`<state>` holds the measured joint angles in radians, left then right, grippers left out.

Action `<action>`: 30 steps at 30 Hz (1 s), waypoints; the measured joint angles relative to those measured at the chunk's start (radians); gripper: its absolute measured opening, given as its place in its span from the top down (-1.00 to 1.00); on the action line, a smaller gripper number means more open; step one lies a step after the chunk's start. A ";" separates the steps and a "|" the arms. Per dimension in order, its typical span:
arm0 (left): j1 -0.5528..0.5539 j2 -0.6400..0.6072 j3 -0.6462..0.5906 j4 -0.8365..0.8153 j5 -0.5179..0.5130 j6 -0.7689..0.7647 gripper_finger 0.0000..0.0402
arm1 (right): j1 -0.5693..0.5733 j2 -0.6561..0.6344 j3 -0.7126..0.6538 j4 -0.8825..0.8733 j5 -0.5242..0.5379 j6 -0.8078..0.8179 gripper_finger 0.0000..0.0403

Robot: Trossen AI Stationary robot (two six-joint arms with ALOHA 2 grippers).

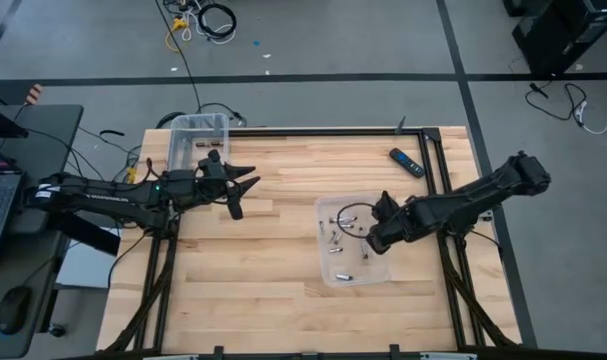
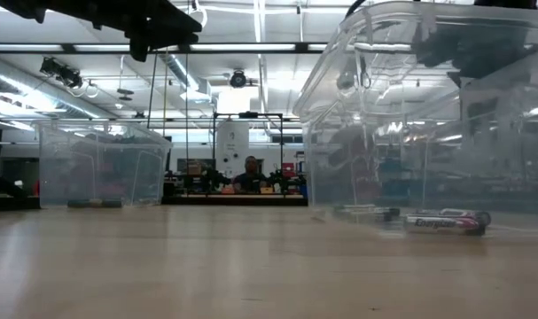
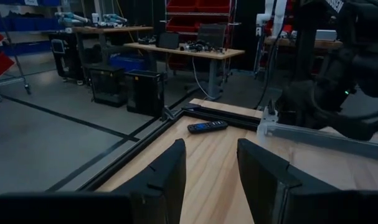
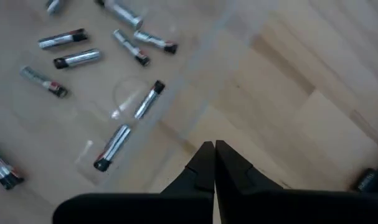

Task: Sort batteries
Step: Adjust the bottom transparent bin, then put the black and copper battery into the top transparent bin

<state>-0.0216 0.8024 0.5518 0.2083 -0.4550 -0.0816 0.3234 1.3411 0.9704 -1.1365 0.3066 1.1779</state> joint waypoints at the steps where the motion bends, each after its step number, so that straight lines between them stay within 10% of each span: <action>1: 0.000 0.000 0.000 0.002 0.000 0.003 0.29 | -0.002 -0.007 0.008 -0.020 0.006 0.012 1.00; 10: 0.000 0.000 0.000 0.003 0.000 0.028 0.29 | -0.044 -0.057 0.030 -0.432 0.052 0.370 1.00; 19: 0.000 0.000 0.001 0.000 0.000 0.056 0.29 | -0.273 -0.082 -0.242 -0.330 -0.022 0.559 1.00; 30: 0.001 0.003 0.002 -0.003 -0.001 0.108 0.29 | -0.477 -0.061 -0.240 -0.283 0.039 0.568 1.00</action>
<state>-0.0207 0.8051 0.5533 0.2056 -0.4557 0.0264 -0.1533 1.2801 0.7301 -1.4197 0.3452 1.7462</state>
